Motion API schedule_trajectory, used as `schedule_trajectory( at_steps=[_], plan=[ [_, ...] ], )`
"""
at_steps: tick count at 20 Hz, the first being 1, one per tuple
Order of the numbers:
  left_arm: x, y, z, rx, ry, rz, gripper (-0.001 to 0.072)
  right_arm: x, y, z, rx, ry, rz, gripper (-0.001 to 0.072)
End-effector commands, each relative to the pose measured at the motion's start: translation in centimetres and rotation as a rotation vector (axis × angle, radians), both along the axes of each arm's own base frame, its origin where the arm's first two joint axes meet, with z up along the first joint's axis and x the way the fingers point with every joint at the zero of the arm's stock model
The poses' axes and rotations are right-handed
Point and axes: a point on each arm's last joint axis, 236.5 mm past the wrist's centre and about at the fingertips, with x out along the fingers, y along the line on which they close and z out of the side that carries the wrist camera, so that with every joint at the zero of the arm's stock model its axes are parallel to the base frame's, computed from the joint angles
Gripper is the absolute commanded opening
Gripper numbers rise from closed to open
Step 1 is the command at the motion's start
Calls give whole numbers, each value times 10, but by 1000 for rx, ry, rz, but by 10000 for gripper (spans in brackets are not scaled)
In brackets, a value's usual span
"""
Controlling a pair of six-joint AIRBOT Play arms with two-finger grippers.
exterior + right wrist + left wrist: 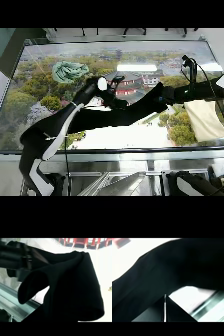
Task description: Fold the shirts.
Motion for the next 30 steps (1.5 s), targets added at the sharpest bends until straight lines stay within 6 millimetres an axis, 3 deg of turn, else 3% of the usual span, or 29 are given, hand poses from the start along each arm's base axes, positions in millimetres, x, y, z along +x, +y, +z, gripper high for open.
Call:
schedule_trajectory(
  at_steps=[1, 4, 8, 10, 12, 16, 20, 24, 27, 28, 29, 30],
  plan=[
    [-4, 94, 45, 98, -43, 60, 14, 10, 26, 4, 20, -50, 6, 29],
    [-11, 181, 76, 93, -72, 236, 14, 10, 78, -4, 60, -45, 60, 29],
    [-20, 288, 92, 99, -112, 484, 14, 5, 170, -18, 142, -14, 169, 29],
    [-24, 328, 97, 91, -136, 618, 14, 7, 212, -29, 151, -1, 215, 29],
    [-25, 352, 103, 61, -171, 722, 14, 13, 250, -44, 157, 18, 242, 29],
    [-22, 354, 107, -18, -179, 783, 14, 25, 315, -76, 188, 47, 233, 30],
    [-21, 336, 94, -14, -142, 712, 14, 12, 370, -112, 254, 110, 211, 30],
    [-23, 325, 83, 6, -111, 655, 14, -7, 402, -154, 284, 202, 177, 30],
    [-24, 325, 83, 7, -108, 654, 14, -12, 408, -159, 304, 215, 184, 36],
    [-25, 325, 83, 8, -108, 652, 14, -11, 409, -153, 326, 210, 191, 210],
    [-25, 325, 83, 8, -108, 651, 14, -12, 407, -142, 355, 224, 212, 622],
    [-25, 325, 83, 8, -108, 651, 14, -16, 400, -128, 382, 237, 267, 707]
  ],
)
